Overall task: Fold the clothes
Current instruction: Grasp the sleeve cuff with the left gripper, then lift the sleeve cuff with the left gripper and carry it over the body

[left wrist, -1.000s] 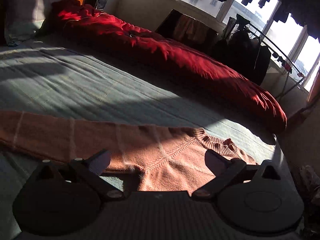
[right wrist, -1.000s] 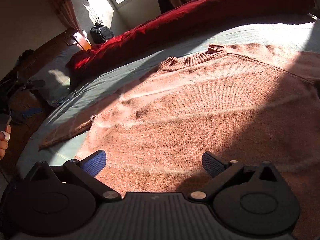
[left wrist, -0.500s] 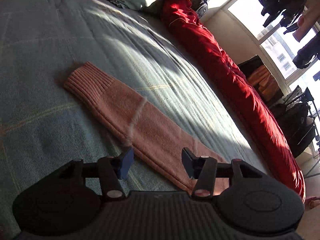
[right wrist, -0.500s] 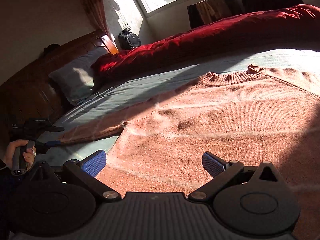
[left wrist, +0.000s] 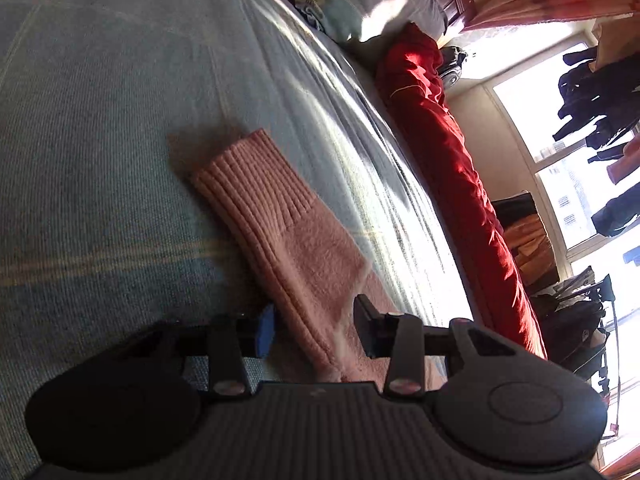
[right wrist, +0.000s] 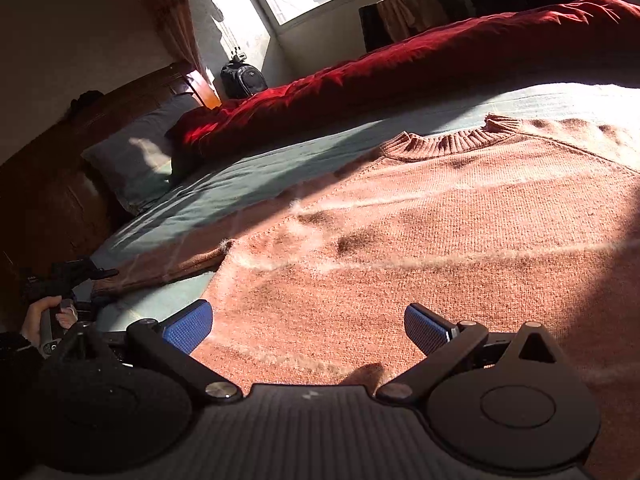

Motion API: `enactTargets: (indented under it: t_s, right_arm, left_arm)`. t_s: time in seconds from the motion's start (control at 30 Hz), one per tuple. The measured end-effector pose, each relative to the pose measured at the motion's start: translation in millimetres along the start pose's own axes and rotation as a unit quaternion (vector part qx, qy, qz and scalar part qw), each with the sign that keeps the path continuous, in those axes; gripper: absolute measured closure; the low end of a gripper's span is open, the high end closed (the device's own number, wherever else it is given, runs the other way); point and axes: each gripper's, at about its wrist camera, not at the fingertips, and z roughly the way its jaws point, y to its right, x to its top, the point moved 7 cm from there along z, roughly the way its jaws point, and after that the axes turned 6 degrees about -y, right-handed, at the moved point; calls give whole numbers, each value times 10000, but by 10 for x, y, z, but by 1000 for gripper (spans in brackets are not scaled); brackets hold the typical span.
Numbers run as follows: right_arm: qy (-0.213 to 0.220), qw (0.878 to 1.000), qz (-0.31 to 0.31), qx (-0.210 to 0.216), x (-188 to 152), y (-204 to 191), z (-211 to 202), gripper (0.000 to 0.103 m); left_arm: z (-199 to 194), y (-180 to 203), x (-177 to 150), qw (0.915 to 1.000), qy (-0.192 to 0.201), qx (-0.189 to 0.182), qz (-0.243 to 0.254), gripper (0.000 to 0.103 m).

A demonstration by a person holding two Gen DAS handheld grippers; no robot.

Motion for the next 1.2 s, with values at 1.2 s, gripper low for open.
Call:
enactTargets:
  t_s: [1.2]
  right_arm:
    - [156, 9999, -56, 50, 50, -35, -103, 0]
  left_arm:
    - [-45, 468, 40, 9941, 278, 687, 789, 97]
